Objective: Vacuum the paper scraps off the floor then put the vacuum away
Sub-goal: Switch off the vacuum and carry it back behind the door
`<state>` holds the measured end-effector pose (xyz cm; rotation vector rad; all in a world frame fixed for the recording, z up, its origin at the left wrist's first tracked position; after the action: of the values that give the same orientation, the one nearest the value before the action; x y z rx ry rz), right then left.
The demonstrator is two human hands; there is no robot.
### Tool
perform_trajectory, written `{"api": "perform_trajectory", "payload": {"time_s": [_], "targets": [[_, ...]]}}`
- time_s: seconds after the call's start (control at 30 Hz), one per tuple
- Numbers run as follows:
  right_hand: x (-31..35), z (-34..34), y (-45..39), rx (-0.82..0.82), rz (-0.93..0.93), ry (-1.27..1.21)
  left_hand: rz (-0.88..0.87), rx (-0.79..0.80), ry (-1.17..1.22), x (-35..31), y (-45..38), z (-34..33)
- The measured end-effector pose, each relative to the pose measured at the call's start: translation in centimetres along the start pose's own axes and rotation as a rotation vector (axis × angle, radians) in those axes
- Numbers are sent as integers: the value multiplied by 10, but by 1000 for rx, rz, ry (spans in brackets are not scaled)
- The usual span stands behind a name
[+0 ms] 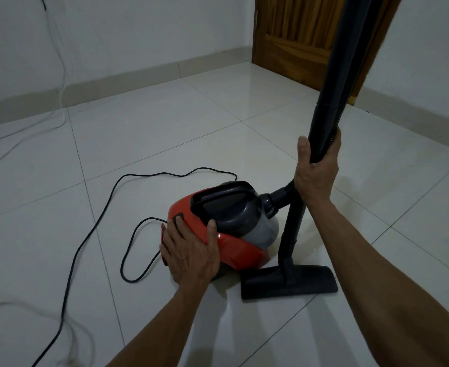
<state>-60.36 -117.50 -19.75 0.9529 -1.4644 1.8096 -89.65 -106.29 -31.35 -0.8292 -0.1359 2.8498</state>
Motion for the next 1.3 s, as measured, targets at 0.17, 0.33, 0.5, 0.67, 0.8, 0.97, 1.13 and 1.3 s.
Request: {"api": "perform_trajectory", "payload": {"time_s": [0.17,0.33,0.5,0.67,0.8,0.97,1.13,1.3], "targets": [[1,1,0,1,-3,-6,-26,-8,49,-2,-2,3],[1,2,1,4,-3,-13,-396,-116,124,-42,-19,30],[4,3,1,4,-8,-4,-775,-125,10,-85,-38,34],[3,3,1,10,-17,-2,-890,-3,-9,-92,-52,28],[2,3,-1,16,-5,-6,-839,18,96,-91,-60,28],[1,2,0,22,-2,-3,-726,85,254,-93,-69,26],[0,2,-2,2,-1,13,-667,167,327,-96,-79,23],[6,-9,-16,18,26,2,-595,160,431,-94,-94,19]]}}
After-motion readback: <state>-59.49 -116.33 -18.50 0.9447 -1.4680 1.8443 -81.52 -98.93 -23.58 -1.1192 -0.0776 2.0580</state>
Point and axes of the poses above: each hand's wrist, its own y-axis away from the middle knuckle, its own z-axis out of the back of the hand, x = y × z, the point moved 7 cm from there along -y, towards the middle knuckle, and after that the axes turned 4 degrees about z, right-handed, at the moved point
